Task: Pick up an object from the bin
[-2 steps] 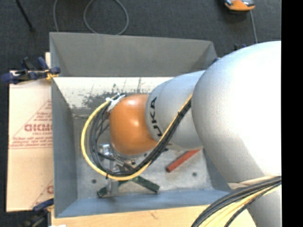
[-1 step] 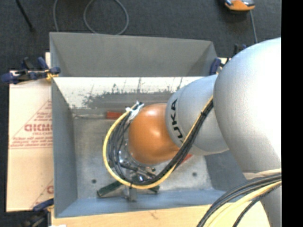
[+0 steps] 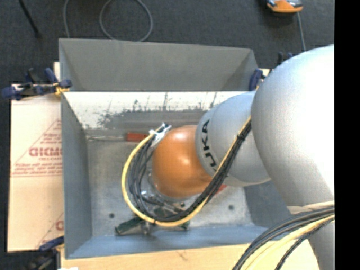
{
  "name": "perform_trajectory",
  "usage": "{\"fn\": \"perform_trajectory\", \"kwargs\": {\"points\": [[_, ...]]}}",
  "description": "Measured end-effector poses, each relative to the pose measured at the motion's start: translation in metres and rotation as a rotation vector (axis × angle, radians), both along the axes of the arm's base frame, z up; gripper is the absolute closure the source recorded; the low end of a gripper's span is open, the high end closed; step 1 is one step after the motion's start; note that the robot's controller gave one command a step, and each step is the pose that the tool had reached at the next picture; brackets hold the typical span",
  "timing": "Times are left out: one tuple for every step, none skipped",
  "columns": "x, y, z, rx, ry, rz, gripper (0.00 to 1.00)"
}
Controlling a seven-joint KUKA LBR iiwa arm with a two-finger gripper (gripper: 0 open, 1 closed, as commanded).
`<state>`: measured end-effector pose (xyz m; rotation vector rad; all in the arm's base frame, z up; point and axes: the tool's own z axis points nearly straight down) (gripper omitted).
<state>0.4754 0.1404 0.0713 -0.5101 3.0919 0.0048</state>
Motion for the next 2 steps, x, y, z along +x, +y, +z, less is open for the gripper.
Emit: {"fn": "perform_trajectory", "kwargs": {"points": [[0.014, -0.009, 0.159, -0.003, -0.005, 0.038, 1.0], [0.047, 0.054, 0.136, -0.003, 0.001, 0.154, 1.0]]}}
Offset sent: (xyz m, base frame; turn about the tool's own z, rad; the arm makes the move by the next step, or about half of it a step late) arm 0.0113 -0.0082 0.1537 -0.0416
